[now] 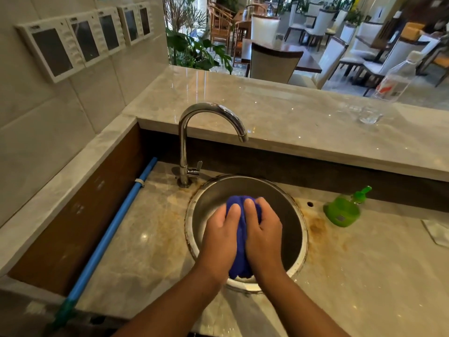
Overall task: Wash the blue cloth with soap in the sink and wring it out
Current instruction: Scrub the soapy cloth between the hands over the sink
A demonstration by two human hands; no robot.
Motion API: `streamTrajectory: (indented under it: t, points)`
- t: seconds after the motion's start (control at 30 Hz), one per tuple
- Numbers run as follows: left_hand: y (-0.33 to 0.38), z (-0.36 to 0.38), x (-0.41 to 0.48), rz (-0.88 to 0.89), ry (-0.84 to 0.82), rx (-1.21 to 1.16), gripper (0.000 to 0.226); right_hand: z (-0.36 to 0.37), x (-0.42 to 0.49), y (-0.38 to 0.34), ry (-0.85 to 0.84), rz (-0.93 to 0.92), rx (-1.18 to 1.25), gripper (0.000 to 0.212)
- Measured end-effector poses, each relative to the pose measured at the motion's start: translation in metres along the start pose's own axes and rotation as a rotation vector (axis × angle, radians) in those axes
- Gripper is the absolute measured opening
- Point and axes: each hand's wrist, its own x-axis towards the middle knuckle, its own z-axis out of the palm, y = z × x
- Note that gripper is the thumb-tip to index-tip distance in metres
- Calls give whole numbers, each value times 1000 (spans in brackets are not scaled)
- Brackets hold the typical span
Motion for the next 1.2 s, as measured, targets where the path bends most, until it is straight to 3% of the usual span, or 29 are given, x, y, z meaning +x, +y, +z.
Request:
streamTrajectory:
  t: [0.13,0.3,0.4,0.47,0.6,0.7,0.87,1.0,1.07,1.2]
  points:
    - [6,-6,17,-54,29,-90,37,10,-28,-11,-17,-124,-73,25]
    - [1,2,-3,-39,-34,-43,26,2,19,5,28,81,3,29]
    - [11,-8,19,-8,40,-68,35,7,-23,-14,-36,-16,-40,29]
    - [14,-7,18,-86,7,-163,38,8,-24,-18,-70,-64,-83,30]
    - [-2,3,-3,-4,-45,71,29,3,26,2,18,71,-72,31]
    - [6,0,20,61,49,157,37,8,-4,-4,67,90,-2,26]
    - [3,3,17,-107,18,-40,34,5,-4,-7,-24,-26,-79,26]
    - [4,8,1,108,-37,112,29,-2,21,5,87,176,24,30]
    - [14,6,14,184,-6,152,31,-2,-8,-10,107,100,34,30]
    - [24,8,18,66,-21,-19,31,-3,-28,-32,29,-144,-50,25]
